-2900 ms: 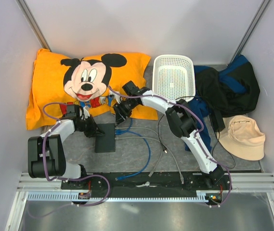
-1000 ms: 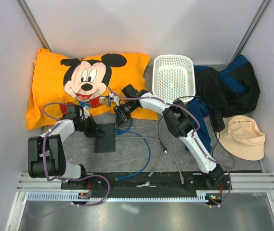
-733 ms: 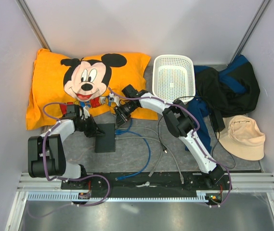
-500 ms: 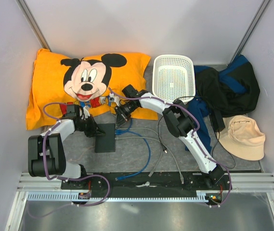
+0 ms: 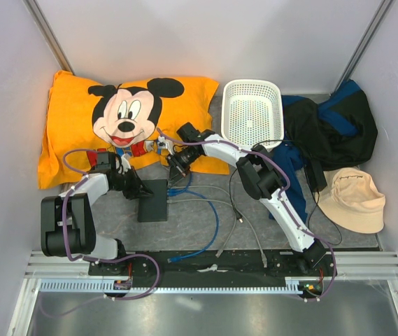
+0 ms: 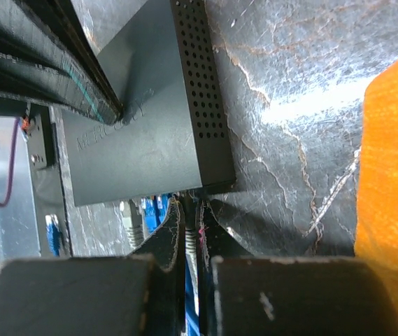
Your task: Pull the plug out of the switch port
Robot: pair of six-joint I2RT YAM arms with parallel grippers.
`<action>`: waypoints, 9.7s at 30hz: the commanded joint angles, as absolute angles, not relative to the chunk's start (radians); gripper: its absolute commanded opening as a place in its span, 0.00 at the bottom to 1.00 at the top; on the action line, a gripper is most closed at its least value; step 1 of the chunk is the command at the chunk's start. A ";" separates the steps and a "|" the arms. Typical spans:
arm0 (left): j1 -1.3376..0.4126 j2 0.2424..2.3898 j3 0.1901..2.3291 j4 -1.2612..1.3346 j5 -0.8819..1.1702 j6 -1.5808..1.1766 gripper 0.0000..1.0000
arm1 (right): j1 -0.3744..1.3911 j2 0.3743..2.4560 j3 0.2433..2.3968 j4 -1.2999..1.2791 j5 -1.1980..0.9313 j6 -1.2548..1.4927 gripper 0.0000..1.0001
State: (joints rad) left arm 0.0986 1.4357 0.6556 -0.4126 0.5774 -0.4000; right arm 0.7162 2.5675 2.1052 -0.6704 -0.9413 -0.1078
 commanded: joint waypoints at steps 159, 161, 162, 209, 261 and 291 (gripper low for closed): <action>0.069 1.528 0.652 -0.400 0.405 -0.314 0.03 | -0.008 1.287 1.259 -0.654 -0.376 -0.376 0.59; 0.069 1.528 0.650 -0.400 0.400 -0.314 0.03 | 0.136 1.328 1.308 -0.650 -0.399 -0.364 0.63; 0.069 1.529 0.650 -0.402 0.399 -0.314 0.03 | 0.174 1.350 1.324 -0.658 -0.443 -0.359 0.64; 0.069 1.508 0.647 -0.407 0.393 -0.313 0.03 | 0.723 2.557 1.988 -0.514 -1.008 0.061 0.50; 0.068 1.535 0.650 -0.407 0.393 -0.313 0.03 | 0.716 2.634 2.011 -0.546 -0.902 0.089 0.36; 0.057 1.543 0.653 -0.406 0.387 -0.314 0.04 | 0.700 2.637 1.988 -0.580 -0.848 0.029 0.00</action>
State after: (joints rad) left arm 0.0692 1.4857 0.6884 -0.4088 0.5884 -0.3923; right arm 0.7113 2.5732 2.0186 -0.5617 -1.0496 0.1093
